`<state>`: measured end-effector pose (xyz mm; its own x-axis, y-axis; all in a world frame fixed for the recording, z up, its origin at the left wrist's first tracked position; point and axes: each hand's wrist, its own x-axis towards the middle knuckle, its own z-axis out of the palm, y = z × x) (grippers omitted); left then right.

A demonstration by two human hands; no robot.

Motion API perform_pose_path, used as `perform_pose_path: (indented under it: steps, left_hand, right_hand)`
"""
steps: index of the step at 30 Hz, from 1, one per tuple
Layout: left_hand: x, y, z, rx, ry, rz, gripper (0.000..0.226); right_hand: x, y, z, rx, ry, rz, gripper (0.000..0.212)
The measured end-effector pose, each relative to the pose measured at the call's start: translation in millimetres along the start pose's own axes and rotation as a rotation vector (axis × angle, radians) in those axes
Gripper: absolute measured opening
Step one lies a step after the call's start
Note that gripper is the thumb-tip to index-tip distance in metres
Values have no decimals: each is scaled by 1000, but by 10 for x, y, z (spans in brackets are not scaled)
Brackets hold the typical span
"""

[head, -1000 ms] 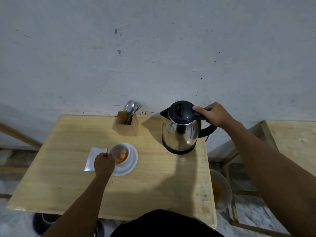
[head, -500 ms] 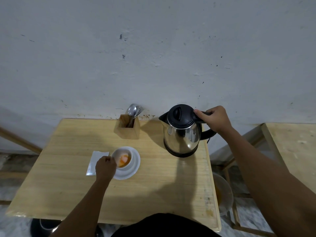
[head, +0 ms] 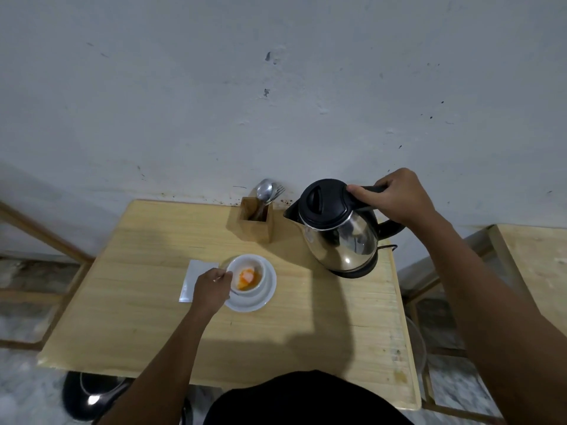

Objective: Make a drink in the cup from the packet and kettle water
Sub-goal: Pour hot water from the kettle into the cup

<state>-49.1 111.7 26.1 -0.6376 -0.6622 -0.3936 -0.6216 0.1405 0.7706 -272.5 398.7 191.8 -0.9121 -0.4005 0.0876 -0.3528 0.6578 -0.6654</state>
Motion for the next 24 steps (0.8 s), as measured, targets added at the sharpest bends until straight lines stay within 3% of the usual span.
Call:
perform_pose_path:
  steps: [11,24]
  left_hand:
    - [56,-70,-223,-66,-198,38,16]
    - [139,-146,-254,-94,-268,124,10]
  right_hand:
    - [-195,-658,302,-290,-141,59,76]
    - [-350,-1036,539,-555,-238,91,76]
